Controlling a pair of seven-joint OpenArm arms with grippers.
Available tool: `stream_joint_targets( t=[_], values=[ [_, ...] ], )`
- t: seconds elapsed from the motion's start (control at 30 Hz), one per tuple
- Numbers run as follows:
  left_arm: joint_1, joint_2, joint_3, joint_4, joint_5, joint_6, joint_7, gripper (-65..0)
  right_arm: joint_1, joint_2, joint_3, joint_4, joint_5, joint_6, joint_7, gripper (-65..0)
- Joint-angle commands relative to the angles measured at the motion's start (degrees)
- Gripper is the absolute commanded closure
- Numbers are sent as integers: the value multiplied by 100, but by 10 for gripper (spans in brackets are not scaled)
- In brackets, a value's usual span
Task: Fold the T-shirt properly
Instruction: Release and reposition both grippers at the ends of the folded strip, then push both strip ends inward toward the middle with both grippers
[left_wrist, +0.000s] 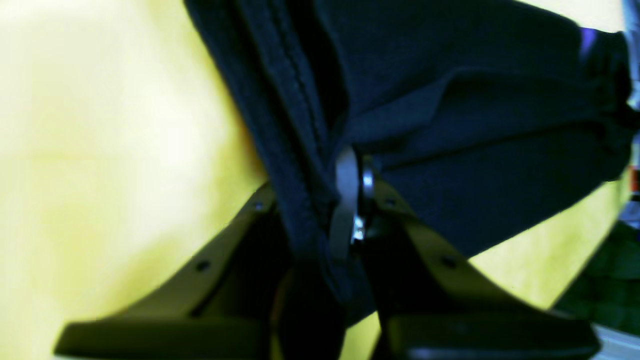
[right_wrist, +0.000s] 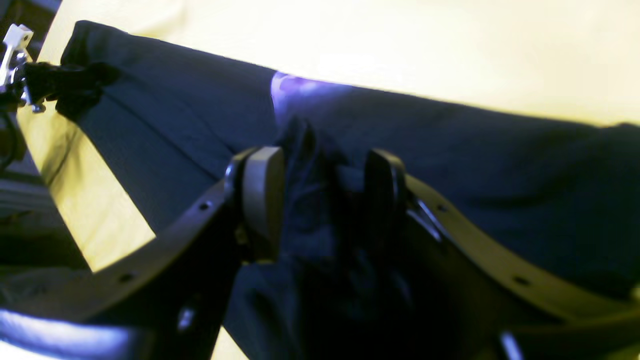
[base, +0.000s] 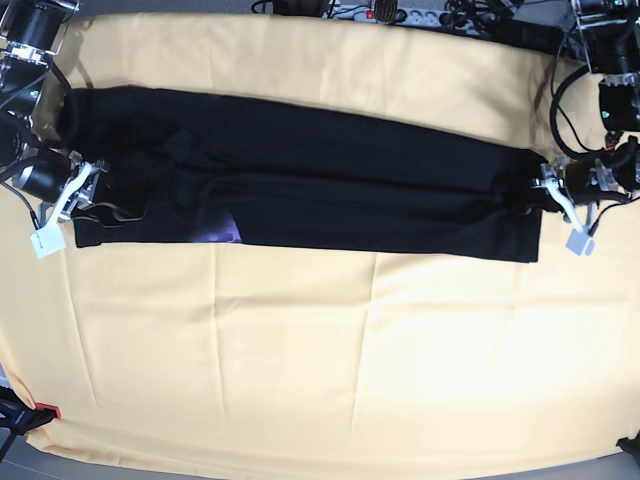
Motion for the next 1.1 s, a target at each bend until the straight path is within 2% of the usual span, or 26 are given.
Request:
stream_joint_targets(
  t=[0.0,0.17,0.27,0.37,0.4,0.5,0.63,0.83,1.07],
  values=[
    [-96,-262,-74,66,-66,0,-87,0,76,114,55,98,105,28,-17,-289],
    [-96,-927,-74,66,-83,2,-20,0,50,114,55,96,101,28,-170,-289],
    [-96,-1202,-74,66,-767,-7,393,0,26,109,52,90,87,28,-164,-289],
    [-96,-1255,-74,66,-2071,-358,1086,0,26,94,52,90,87,28,-162,-289],
    [-92,-1239,-72,68,-2071,-457,1247,0,26,70,52,90,87,28,-160,-289],
    [-96,-1150,-72,173,-2071,-424,1247,0,26,-52,52,87,68,28,-146,-289],
    [-94,-789,-72,417,-2071,-326,1247,0,28,-297,52,87,-114,28,-142,-289],
    [-94,105,-70,876,-2071,-330,1204,0,26,-570,52,87,-216,28,-142,-289],
    [-94,988,-48,1014,-2071,-514,1082,0,26,-595,52,87,-219,28,-144,-289]
  ],
)
